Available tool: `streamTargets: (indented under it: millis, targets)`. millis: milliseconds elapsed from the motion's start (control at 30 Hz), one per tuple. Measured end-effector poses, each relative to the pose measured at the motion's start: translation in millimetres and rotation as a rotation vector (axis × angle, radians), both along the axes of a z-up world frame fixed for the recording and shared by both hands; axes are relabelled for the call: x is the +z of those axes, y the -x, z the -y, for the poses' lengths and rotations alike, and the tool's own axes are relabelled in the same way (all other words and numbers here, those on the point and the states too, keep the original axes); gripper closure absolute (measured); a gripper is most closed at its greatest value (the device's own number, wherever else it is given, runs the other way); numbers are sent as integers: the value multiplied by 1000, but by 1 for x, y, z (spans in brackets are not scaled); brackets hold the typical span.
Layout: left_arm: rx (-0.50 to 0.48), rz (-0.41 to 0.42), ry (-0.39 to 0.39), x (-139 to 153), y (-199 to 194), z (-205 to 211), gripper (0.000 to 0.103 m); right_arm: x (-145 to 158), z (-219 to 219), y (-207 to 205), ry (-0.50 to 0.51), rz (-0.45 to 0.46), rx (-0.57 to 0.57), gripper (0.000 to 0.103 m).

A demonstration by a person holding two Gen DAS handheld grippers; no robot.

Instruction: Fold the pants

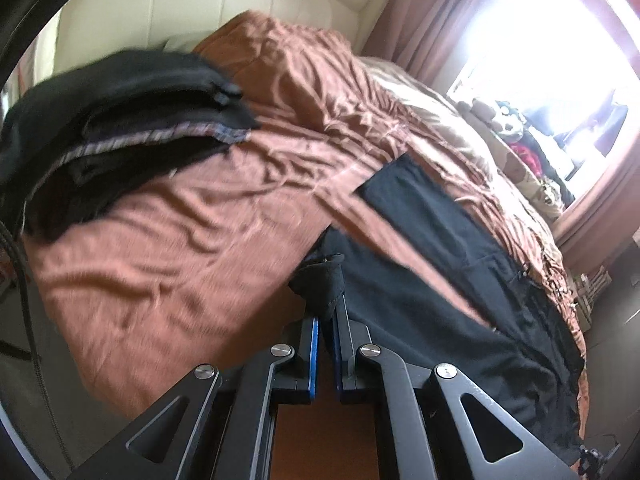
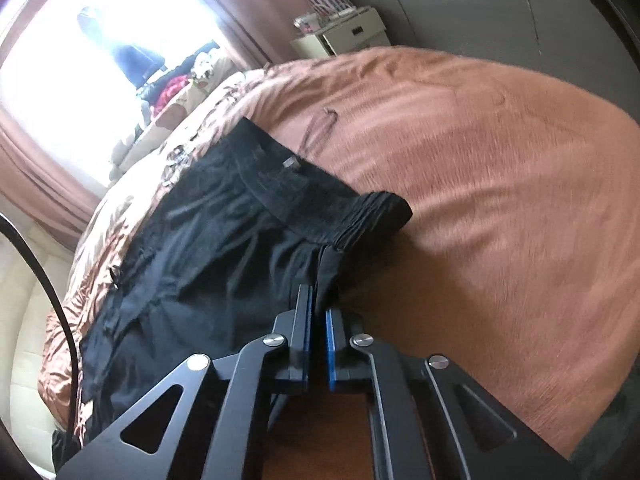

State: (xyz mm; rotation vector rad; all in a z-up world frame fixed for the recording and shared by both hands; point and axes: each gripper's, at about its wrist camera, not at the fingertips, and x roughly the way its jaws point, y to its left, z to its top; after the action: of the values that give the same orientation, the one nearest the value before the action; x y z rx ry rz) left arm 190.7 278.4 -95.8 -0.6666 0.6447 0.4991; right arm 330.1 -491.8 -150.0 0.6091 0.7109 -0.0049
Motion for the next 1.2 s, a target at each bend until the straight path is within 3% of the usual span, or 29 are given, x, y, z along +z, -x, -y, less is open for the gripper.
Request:
streamTargets:
  millis: [400,667,933,1200]
  targets:
    - [-85,46,-115,55,-77,-14,97,51,-7,-25,46,103,37,102]
    - [-135,35,-171,76,-139,-25,97,69,-25,-63,99,101,26,102]
    - [-203,-25,-240,79,-212,-31,97,81,-41,-119,130,70,25,102]
    - [-231,-84,-237,67,-288,-51,97,82,-60,-190,174,35,40,103]
